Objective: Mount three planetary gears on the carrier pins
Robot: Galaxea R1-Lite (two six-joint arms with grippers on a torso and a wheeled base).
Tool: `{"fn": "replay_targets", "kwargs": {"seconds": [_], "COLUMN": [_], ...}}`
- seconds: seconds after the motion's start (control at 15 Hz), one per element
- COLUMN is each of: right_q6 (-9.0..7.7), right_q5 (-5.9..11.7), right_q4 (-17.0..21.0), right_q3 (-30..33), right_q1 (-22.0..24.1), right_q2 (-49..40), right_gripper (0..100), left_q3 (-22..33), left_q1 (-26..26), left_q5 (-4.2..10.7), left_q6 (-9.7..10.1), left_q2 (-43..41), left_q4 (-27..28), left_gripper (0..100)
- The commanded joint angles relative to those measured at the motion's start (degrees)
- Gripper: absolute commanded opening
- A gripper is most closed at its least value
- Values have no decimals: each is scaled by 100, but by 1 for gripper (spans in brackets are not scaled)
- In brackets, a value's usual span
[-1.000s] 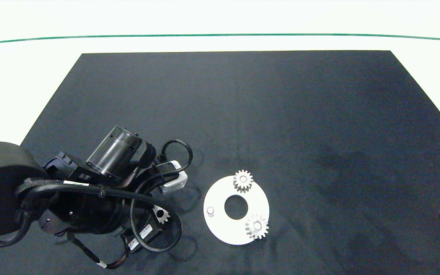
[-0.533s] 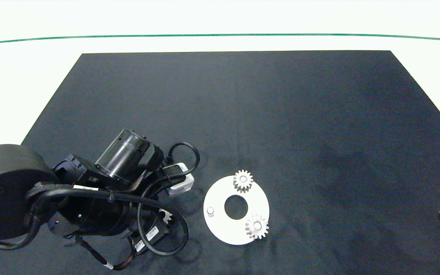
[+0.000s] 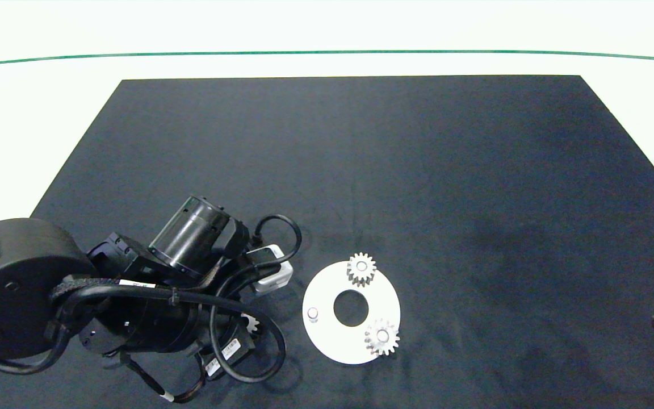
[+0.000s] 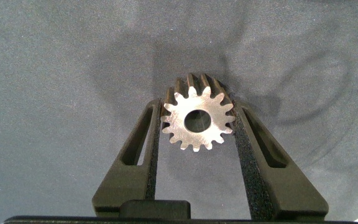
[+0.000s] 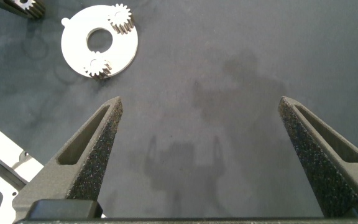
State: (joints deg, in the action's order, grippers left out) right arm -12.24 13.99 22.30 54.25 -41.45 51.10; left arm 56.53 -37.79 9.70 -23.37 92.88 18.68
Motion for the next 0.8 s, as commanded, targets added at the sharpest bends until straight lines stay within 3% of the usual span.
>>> {"fn": "replay_targets", "kwargs": {"seconds": [0.07, 0.2, 0.47, 0.6, 0.8], "right_q6": [-7, -7, -7, -7, -7], "right_q5": [7, 7, 7, 7, 7], "right_q4": [12, 3, 3, 3, 3], "right_q3": [7, 16, 16, 24, 33], "right_q1": [-4, -4, -4, -4, -4], "right_q2": [5, 5, -83, -92, -92], "right_gripper": [100, 100, 100, 100, 100], "left_q3": [86, 324, 429, 561, 904], "left_q1": [0, -106, -853, -1116, -1239], "left_q5": [14, 23, 67, 172, 190], "left_q6": [25, 52, 175, 166, 105], "left_q2": [-33, -226, -429, -385, -59], "left_q4": [22, 66, 277, 277, 295], "left_gripper": [24, 21, 19, 19, 19]}}
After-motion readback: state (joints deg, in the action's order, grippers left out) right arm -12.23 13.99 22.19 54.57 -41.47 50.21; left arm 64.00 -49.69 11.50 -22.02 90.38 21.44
